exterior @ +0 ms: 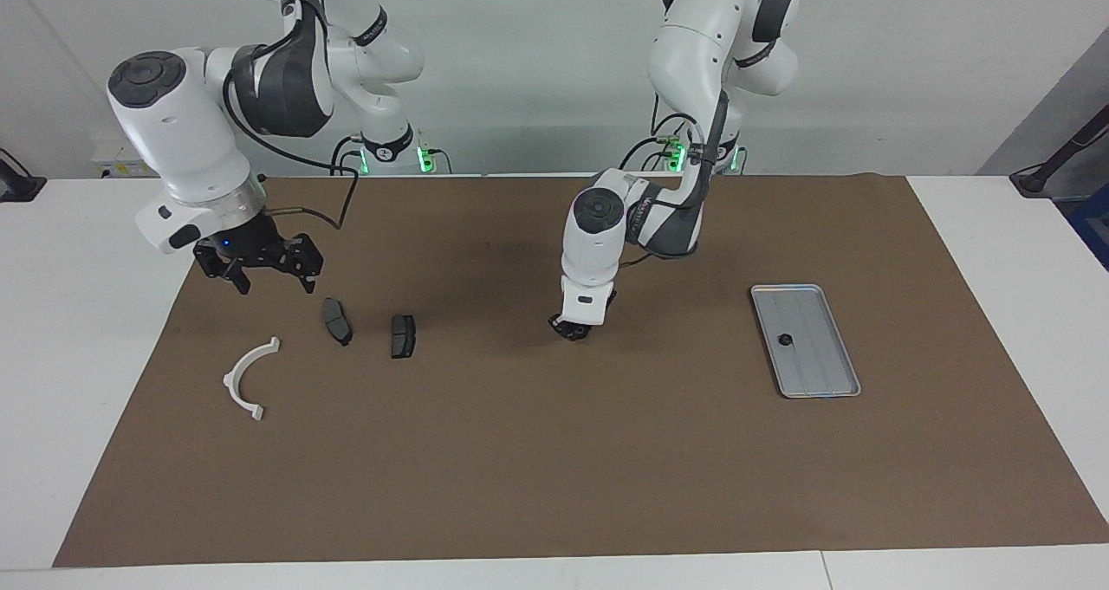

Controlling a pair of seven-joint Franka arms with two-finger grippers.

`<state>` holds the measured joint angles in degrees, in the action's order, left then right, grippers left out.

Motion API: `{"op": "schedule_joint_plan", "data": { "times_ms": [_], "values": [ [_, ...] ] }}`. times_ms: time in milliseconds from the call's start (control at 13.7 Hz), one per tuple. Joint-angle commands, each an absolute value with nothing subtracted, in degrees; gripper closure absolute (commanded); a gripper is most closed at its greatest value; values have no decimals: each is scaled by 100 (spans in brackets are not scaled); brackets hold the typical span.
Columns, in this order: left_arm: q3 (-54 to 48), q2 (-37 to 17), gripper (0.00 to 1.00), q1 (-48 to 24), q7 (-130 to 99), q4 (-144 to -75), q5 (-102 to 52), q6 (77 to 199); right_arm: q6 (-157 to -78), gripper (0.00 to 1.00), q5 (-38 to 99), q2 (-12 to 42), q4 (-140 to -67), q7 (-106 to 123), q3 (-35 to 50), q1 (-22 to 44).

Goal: Place bearing gear from tray to pile

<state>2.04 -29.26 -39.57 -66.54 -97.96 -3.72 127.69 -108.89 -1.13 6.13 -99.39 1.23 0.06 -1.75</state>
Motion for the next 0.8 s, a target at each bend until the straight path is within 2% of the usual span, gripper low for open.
{"op": "schedule_joint_plan", "data": {
  "times_ms": [0,73,146,218,364,728],
  "values": [
    [299,-2927,100,-4052,-6768,-9896,-325,12929,-10943,3,-35,799,-9695,141,26,-220],
    [299,-2927,95,-4043,-6759,-9879,-325,12877,-10908,3,-35,809,-9633,149,26,-220],
    [308,-2927,32,-4034,-6767,-9870,-316,12859,-10890,3,-35,817,-9607,149,26,-228],
    [308,-2918,0,-4034,-6768,-9861,-308,12806,-10881,3,-35,826,-9598,149,26,-263],
    [316,-2831,0,-3964,-6741,-9853,-308,12648,-10889,2,-26,852,-9598,150,26,-255],
    [316,-2470,0,-3218,-6392,-9809,-299,12235,-10995,2,17,1124,-9450,-208,70,-80]
  ]
}}
